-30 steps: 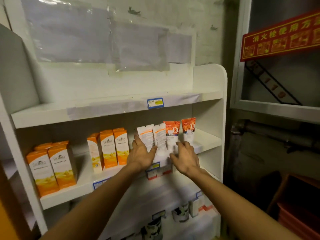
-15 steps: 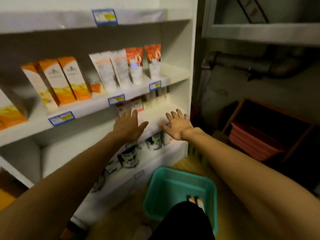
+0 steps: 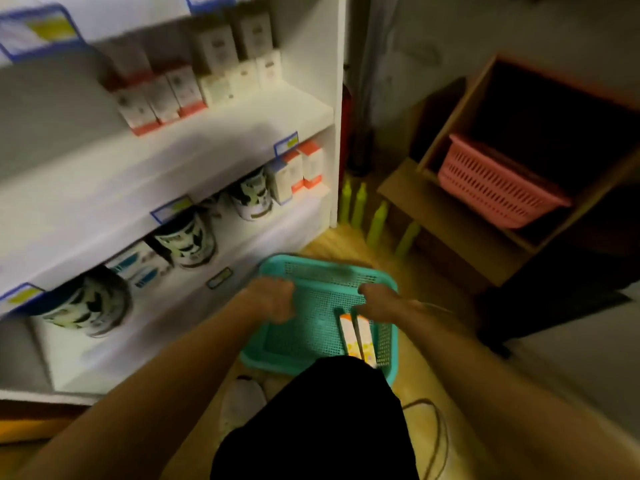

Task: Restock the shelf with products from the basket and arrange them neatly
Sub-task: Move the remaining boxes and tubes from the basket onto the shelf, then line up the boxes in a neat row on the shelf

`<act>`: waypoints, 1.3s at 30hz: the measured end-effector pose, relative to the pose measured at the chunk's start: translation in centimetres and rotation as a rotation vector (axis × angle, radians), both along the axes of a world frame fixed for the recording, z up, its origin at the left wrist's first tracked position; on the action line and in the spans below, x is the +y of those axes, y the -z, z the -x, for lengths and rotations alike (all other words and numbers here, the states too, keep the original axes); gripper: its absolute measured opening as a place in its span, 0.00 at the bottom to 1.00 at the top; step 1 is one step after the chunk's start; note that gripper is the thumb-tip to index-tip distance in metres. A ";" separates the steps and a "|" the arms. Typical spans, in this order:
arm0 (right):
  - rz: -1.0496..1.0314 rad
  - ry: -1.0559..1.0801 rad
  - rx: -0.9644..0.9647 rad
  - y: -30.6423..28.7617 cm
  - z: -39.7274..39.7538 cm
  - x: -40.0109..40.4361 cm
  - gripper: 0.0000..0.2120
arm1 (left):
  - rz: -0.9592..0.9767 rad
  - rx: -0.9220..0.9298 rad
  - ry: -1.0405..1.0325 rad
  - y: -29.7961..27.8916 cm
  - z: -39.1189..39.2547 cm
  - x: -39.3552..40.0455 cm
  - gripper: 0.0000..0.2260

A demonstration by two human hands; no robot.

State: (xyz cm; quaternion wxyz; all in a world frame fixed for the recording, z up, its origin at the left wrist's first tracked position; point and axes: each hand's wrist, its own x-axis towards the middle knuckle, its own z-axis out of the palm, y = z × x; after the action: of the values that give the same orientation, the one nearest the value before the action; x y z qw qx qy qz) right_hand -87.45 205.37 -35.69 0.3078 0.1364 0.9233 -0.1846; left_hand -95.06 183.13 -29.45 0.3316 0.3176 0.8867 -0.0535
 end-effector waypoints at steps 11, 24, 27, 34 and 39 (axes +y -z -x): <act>0.000 0.122 -0.048 16.3 -0.6 1.7 0.29 | -0.036 -0.151 -0.111 19.4 -0.7 7.6 0.30; 0.055 0.226 0.023 20.2 0.2 1.9 0.10 | -0.066 -0.087 -0.396 25.0 -1.4 11.8 0.24; 0.129 0.290 0.057 19.4 0.3 1.7 0.11 | -0.111 -0.148 -0.520 24.4 -1.5 12.6 0.24; 0.251 0.350 0.214 16.0 0.9 1.7 0.21 | -0.323 -0.200 -0.702 21.8 -0.3 10.0 0.13; 0.303 0.430 0.389 11.4 2.8 0.5 0.24 | -0.445 -0.126 -0.657 17.1 1.4 6.6 0.15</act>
State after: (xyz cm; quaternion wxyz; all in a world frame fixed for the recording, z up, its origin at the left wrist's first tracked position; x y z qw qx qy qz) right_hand -90.27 205.91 -47.08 0.0962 0.2431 0.8768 -0.4035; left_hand -96.45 189.71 -46.52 0.3077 0.0842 0.9090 0.2683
